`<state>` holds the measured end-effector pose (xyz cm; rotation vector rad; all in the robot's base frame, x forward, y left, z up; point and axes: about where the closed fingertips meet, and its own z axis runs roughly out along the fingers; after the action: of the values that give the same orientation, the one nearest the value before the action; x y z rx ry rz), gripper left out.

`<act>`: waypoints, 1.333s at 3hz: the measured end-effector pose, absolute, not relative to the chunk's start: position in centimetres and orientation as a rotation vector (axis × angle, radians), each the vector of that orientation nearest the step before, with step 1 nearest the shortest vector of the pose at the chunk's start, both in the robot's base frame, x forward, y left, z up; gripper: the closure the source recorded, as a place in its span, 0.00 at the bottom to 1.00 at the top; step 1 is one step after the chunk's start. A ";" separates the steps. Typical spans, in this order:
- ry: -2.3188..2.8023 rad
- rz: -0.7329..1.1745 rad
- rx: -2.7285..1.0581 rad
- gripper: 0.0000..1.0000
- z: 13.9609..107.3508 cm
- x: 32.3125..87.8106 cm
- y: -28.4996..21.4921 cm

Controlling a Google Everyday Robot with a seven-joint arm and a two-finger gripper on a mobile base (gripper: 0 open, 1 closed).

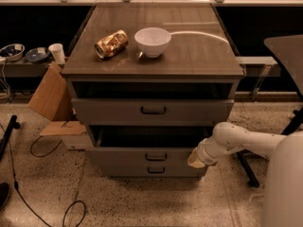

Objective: Close middle drawer

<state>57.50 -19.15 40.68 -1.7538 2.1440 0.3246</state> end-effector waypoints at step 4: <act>2.164 0.199 -1.576 1.00 42.2 60.5 -18.6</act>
Offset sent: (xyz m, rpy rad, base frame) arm 0.0215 0.0047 0.0189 0.0131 -0.1213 -0.1316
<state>60.54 -18.57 42.24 -1.5760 2.1635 0.1995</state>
